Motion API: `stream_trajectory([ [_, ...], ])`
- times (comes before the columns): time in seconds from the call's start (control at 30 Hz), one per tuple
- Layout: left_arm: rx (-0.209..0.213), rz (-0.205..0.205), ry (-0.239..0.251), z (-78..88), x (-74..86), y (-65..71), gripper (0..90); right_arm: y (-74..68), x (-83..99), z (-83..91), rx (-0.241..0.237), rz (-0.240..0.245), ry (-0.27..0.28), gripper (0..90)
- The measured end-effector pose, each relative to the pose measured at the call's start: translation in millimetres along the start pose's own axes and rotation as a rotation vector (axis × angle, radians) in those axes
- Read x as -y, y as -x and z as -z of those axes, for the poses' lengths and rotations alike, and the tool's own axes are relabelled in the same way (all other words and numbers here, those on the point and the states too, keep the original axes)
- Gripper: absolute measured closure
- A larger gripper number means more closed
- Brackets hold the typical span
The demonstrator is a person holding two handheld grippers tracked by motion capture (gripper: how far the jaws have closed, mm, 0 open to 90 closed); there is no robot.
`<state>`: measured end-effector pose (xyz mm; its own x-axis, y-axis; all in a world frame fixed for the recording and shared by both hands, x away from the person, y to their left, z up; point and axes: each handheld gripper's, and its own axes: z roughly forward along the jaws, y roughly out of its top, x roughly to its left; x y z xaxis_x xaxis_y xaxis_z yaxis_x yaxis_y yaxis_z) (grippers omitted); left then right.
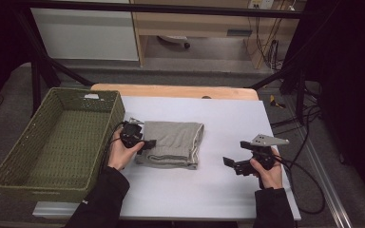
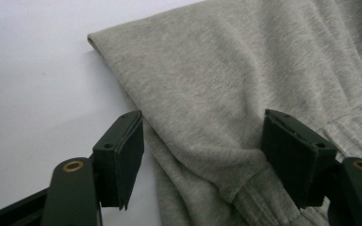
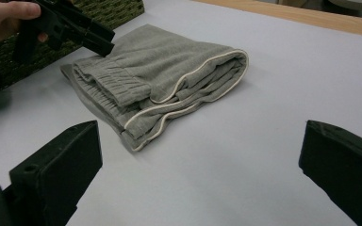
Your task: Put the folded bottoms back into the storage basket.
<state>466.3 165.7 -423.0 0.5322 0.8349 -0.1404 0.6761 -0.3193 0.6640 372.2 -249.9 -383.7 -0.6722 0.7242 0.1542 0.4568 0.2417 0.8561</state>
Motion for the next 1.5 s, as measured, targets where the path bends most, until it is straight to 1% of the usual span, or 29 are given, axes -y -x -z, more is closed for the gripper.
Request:
stream_trajectory([
  [0.1,0.005,0.016,-0.010,-1.5,0.5,-1.1,31.9,-0.4,0.0,-0.4,-0.003,-0.003,0.001,0.6],
  [0.13,0.007,0.015,-0.013,-1.8,0.5,-1.0,32.6,-0.5,0.0,-0.6,-0.003,-0.003,0.001,0.6],
  [0.3,0.010,0.037,-0.018,-4.3,-0.4,-3.4,34.9,-1.4,0.1,-2.5,-0.005,-0.005,-0.003,0.7],
  [0.43,0.006,0.038,-0.018,-5.8,-1.4,-4.3,35.9,-2.2,0.4,-5.0,-0.008,-0.002,-0.010,0.6],
  [0.5,-0.010,0.050,-0.019,-7.5,-1.5,-7.8,36.7,-2.3,0.6,-5.9,-0.009,0.002,-0.011,0.6],
  [0.57,-0.044,0.041,-0.029,-8.2,-0.8,-10.3,40.6,-2.9,0.4,-6.3,-0.010,0.000,-0.011,0.6],
  [0.6,-0.047,0.041,-0.038,-9.0,0.0,-11.1,41.6,-3.1,0.3,-6.6,-0.011,0.000,-0.011,0.6],
  [0.7,-0.025,0.053,-0.047,-8.9,1.2,-11.5,45.0,-3.9,0.3,-8.2,-0.009,-0.003,-0.013,0.6],
  [0.77,-0.009,0.059,-0.052,-9.0,1.2,-9.9,49.5,-4.5,0.5,-10.3,-0.005,-0.009,-0.012,0.7],
  [0.93,0.011,0.074,-0.072,-12.0,1.6,-9.3,56.5,-7.9,0.3,-16.9,-0.001,-0.019,-0.020,0.7],
  [1.03,0.010,0.075,-0.075,-12.9,1.6,-8.8,58.9,-10.5,0.0,-21.4,0.001,-0.026,-0.028,0.7],
  [1.07,0.006,0.068,-0.077,-13.0,1.6,-8.1,59.8,-10.7,0.0,-23.0,0.003,-0.020,-0.028,0.7],
  [1.17,-0.005,0.050,-0.076,-13.6,1.7,-6.4,62.6,-12.5,0.1,-27.0,0.003,-0.029,-0.032,0.7],
  [1.3,0.019,0.054,-0.081,-14.5,1.6,-5.5,71.5,-14.3,-0.9,-31.4,0.022,-0.031,-0.045,0.6],
  [1.33,0.019,0.053,-0.082,-14.6,1.5,-5.3,73.3,-14.7,-1.3,-32.3,0.026,-0.030,-0.046,0.6],
  [1.43,0.018,0.057,-0.084,-14.7,1.2,-4.4,74.8,-16.2,-2.0,-34.8,0.036,-0.026,-0.053,0.7],
  [1.5,0.011,0.050,-0.087,-14.7,0.9,-3.1,75.1,-17.2,-2.4,-37.2,0.046,-0.027,-0.058,0.6],
])
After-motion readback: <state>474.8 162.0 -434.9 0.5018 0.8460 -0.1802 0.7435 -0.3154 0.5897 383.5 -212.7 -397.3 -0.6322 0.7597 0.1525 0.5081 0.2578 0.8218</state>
